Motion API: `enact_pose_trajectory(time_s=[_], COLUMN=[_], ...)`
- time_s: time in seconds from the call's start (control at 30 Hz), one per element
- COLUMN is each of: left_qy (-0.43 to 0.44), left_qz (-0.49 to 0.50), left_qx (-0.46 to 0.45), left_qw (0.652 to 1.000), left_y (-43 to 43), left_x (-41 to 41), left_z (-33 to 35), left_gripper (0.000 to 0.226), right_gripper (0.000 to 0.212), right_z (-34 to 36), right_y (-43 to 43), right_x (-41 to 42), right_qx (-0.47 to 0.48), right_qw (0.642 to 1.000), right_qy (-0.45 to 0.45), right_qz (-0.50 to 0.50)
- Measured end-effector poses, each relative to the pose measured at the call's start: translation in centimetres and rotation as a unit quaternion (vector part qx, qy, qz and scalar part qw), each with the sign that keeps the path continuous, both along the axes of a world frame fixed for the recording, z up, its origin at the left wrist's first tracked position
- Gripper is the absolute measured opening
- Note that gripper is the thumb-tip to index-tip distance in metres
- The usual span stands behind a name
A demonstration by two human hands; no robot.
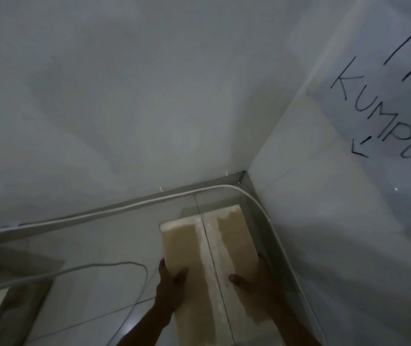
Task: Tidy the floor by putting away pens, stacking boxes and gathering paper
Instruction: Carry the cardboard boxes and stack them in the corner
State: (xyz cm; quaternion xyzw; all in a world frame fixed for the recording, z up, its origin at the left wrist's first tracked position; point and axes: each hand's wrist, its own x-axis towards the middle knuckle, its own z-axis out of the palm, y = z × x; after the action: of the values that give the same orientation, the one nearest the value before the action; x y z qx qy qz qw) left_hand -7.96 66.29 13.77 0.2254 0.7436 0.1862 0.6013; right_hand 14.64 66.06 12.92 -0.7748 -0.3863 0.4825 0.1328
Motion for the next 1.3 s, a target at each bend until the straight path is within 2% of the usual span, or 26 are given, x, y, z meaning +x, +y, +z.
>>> enact_pose_trajectory(time_s=[0.07, 0.13, 0.33, 0.43, 0.53, 0.7, 0.83, 0.97, 1.2, 1.3], left_qy=[-0.004, -0.004, 0.005, -0.004, -0.019, -0.031, -0.026, -0.03, 0.003, 0.034], left_qz=[0.002, 0.004, -0.015, -0.03, -0.026, -0.011, 0.001, 0.003, -0.08, -0.113], left_qx=[-0.007, -0.015, -0.019, -0.012, 0.006, 0.009, -0.004, -0.016, -0.013, -0.016], left_qw=[1.0, 1.0, 1.0, 0.999, 0.999, 0.999, 1.0, 0.999, 0.997, 0.993], left_y=[0.0, -0.2, 0.3, 1.9, 3.7, 6.8, 8.5, 8.8, 10.4, 11.5], left_x=[0.7, 1.2, 1.9, 2.3, 3.2, 5.1, 5.9, 5.6, 4.0, 3.6], left_z=[-1.6, -2.4, -4.3, -5.0, -5.3, -5.7, -6.1, -6.2, -5.7, -4.4], left_gripper=[0.075, 0.066, 0.063, 0.063, 0.062, 0.058, 0.06, 0.059, 0.069, 0.071], right_gripper=[0.139, 0.151, 0.124, 0.115, 0.114, 0.107, 0.102, 0.103, 0.112, 0.107], right_z=[-3.2, -3.9, -4.8, -5.5, -5.9, -5.6, -5.7, -5.8, -5.7, -4.5], right_y=[-0.4, -0.4, 0.3, 1.9, 4.0, 6.8, 7.7, 7.9, 9.7, 10.5], right_x=[0.5, 0.1, 0.5, 0.8, 1.5, 1.8, 1.9, 2.4, 2.4, 2.4], right_qx=[-0.03, -0.06, -0.054, -0.038, -0.032, -0.006, 0.027, 0.019, -0.039, -0.051], right_qw=[0.999, 0.997, 0.993, 0.99, 0.988, 0.974, 0.971, 0.968, 0.974, 0.959], right_qy=[-0.02, -0.038, -0.077, -0.112, -0.124, -0.206, -0.213, -0.217, -0.182, -0.225], right_qz=[-0.019, -0.01, 0.075, 0.075, 0.083, 0.095, 0.103, 0.122, 0.127, 0.167])
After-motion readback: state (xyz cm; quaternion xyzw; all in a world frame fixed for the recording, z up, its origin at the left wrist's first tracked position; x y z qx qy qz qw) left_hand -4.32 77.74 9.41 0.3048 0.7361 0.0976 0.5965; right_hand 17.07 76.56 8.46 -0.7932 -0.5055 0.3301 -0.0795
